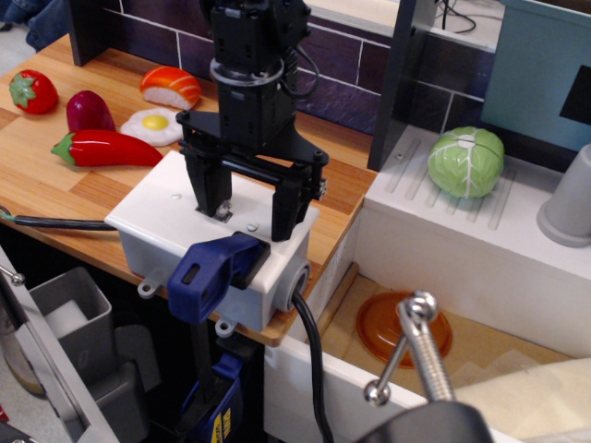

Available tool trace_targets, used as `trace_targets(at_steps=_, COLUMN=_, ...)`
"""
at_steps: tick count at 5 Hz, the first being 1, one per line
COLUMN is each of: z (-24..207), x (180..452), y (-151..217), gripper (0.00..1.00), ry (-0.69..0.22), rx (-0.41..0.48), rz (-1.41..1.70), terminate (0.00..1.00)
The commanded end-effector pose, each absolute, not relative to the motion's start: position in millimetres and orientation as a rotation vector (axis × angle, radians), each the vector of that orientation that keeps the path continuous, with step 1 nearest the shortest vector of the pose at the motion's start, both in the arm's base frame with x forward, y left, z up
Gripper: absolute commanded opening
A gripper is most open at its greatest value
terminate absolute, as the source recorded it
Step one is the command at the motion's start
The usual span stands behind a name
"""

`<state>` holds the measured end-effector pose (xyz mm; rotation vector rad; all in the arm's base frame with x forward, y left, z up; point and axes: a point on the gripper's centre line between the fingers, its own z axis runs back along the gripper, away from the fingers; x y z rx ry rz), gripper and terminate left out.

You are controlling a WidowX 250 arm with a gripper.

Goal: Move light switch to the right

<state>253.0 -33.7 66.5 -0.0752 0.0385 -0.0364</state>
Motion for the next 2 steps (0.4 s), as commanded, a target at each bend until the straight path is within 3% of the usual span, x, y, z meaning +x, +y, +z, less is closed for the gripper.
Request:
trace_targets(at_steps=1, z=76.0, x=260.5, y=-48.7, gripper=1.0, ry=0.01, rx=-0.121, rz=-0.033, terminate=0.0)
trace_targets(at_steps=2, z=79.3, x=261.8, y=-46.7, gripper=1.0, ry=-0.017, rx=-0.105, rz=-0.018, terminate=1.0)
